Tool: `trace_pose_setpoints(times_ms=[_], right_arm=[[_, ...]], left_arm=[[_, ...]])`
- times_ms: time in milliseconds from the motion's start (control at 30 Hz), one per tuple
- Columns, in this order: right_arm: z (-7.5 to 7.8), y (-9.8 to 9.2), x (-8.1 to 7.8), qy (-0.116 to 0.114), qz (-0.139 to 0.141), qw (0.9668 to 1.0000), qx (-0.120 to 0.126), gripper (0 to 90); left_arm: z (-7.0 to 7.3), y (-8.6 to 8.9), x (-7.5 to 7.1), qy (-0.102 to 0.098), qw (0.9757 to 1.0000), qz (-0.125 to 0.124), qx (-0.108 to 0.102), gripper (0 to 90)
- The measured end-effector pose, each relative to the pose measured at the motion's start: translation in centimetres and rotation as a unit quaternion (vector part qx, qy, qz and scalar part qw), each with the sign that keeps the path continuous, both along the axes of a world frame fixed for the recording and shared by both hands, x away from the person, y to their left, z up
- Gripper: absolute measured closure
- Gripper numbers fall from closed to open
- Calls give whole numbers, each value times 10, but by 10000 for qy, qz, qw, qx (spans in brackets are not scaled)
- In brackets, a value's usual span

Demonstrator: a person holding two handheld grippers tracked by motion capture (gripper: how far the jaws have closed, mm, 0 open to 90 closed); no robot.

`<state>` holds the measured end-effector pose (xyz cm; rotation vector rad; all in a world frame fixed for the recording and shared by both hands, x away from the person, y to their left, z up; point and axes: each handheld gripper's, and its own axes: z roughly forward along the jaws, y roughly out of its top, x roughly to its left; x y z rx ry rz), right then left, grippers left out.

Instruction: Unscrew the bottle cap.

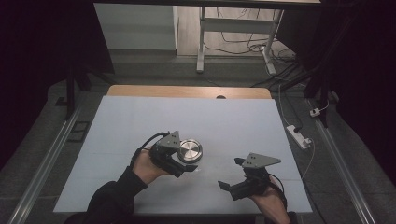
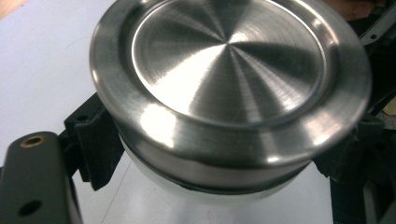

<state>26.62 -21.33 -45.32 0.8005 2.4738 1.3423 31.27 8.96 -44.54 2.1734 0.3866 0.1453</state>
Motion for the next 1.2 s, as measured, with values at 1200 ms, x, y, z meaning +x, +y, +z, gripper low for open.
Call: trace_pose_setpoints(times_ms=[1200], right_arm=[[41, 64, 19, -275, 350, 9990, 100, 0]], left_arm=[[-1, -4, -1, 9, 10000, -69, 52, 158]])
